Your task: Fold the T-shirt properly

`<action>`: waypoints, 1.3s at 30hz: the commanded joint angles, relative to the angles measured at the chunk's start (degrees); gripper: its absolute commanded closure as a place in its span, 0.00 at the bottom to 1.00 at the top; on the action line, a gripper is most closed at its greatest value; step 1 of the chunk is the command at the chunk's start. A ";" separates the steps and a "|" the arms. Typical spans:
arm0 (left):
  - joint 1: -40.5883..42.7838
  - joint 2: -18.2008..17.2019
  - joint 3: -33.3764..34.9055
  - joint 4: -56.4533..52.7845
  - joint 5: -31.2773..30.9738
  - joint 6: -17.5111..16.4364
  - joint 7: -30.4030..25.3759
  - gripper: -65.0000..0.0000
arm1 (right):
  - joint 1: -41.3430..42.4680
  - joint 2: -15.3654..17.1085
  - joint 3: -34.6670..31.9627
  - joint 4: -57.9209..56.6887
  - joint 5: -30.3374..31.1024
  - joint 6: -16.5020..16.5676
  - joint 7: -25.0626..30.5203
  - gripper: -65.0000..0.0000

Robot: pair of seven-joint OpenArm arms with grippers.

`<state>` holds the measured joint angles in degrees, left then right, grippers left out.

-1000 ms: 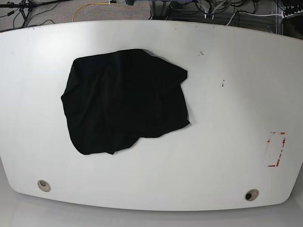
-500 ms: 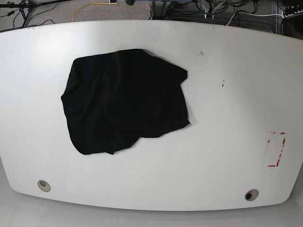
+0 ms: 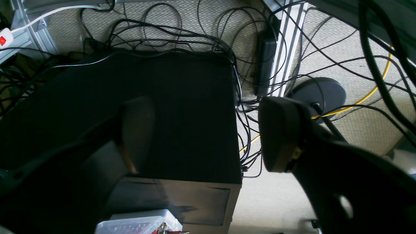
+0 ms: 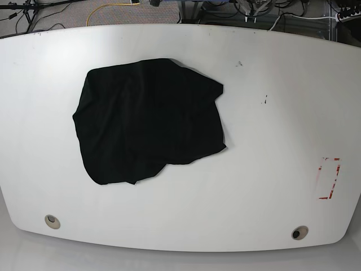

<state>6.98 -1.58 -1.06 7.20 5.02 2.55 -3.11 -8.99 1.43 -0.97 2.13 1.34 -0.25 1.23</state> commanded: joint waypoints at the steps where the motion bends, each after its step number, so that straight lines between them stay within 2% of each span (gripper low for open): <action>1: 0.55 0.04 0.00 0.06 0.10 0.14 -0.43 0.28 | -0.72 0.08 0.03 -0.18 -0.26 -0.07 -0.32 0.92; 39: -0.08 -0.26 0.64 0.06 -0.09 -0.09 0.19 0.28 | -1.21 0.09 0.21 -0.04 -0.23 0.19 -0.81 0.92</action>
<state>6.66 -1.58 0.10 7.35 4.95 2.52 -2.87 -9.54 1.45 -0.75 2.24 1.32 -0.21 0.82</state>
